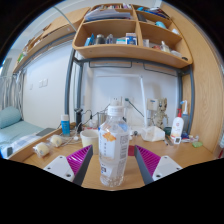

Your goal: Pour water

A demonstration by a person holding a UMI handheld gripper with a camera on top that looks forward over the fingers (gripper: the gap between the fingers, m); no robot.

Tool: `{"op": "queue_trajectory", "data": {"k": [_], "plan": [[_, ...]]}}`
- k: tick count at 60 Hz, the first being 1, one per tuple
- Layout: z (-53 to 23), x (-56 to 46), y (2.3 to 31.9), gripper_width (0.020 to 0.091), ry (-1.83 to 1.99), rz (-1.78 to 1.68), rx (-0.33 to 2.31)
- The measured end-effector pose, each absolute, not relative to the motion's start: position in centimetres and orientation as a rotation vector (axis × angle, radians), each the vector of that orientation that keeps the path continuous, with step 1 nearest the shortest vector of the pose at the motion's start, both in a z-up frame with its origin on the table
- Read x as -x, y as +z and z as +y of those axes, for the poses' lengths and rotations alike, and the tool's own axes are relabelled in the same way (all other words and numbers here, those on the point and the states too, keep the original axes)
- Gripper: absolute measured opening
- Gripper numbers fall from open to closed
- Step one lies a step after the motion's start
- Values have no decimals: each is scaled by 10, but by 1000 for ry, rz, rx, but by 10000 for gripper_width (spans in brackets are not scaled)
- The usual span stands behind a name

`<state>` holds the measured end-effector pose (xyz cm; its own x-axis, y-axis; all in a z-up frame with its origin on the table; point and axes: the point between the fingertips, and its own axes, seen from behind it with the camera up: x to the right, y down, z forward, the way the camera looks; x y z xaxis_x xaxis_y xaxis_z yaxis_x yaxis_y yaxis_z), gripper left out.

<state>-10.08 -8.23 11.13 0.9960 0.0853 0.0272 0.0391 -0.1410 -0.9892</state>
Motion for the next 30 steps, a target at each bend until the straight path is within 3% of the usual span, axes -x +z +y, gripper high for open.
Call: {"op": "queue_trajectory", "data": {"k": [11, 17, 19, 24, 30], "plan": [[-57, 102, 108, 816, 32, -82, 1718], [-49, 103, 103, 686, 13, -91, 1722], [-47, 102, 102, 564, 2, -94, 1726], [-48, 103, 102, 544, -3, -93, 1709], [-46, 104, 104, 473, -5, -101, 1696]]}}
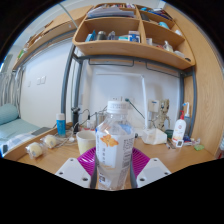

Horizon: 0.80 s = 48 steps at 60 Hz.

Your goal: Pour water

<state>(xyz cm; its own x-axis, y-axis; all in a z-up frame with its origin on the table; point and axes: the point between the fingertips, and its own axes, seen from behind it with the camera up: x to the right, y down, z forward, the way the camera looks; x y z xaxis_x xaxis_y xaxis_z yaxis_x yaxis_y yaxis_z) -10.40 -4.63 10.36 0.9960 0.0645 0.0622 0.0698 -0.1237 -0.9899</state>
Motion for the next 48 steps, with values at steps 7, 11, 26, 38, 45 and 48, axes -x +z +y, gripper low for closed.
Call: {"op": "queue_trajectory", "data": {"k": [7, 11, 26, 38, 45, 48], "plan": [[-45, 104, 105, 387, 5, -86, 1677], [-45, 104, 106, 386, 9, -89, 1673], [-41, 96, 122, 386, -35, -153, 1637], [-3, 50, 147, 388, -434, -476, 1561], [30, 42, 151, 393, -673, -693, 1488], [45, 43, 150, 392, -757, -803, 1458]]}}
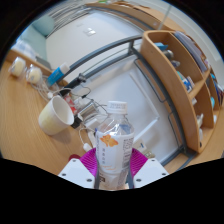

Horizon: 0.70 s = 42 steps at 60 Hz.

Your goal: Pour water

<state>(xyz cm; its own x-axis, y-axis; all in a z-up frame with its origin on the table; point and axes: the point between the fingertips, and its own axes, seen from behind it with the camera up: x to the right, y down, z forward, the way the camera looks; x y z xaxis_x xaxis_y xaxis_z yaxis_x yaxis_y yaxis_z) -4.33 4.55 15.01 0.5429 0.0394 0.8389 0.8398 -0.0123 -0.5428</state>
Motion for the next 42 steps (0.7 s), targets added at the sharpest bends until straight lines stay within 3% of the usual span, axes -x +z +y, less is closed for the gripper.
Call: {"op": "queue_trajectory", "data": {"k": [15, 42], "plan": [[100, 66, 161, 391, -1141, -1227, 1196], [123, 123, 174, 391, -1661, -1710, 628]]}}
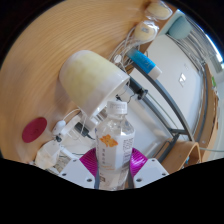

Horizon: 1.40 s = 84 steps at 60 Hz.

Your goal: Pour water

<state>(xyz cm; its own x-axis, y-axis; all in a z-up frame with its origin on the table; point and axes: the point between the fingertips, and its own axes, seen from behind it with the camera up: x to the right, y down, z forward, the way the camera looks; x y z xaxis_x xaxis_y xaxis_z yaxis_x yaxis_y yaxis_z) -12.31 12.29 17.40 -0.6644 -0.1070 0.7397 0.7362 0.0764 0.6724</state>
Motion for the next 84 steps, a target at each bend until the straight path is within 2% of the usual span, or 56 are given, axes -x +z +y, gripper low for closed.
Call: {"op": "queue_trajectory", "data": {"k": [18, 24, 29, 39, 50, 58, 68, 84], "plan": [[123, 130, 176, 391, -1773, -1764, 489], [120, 129, 176, 390, -1726, -1746, 526], [115, 124, 189, 391, -1588, -1638, 653], [107, 91, 197, 392, -1028, -1229, 1186], [104, 66, 204, 391, -471, -748, 1442], [102, 56, 182, 389, -56, -421, 1590], [114, 45, 157, 389, 188, -191, 1637], [122, 46, 116, 391, 149, -219, 1648]]}}
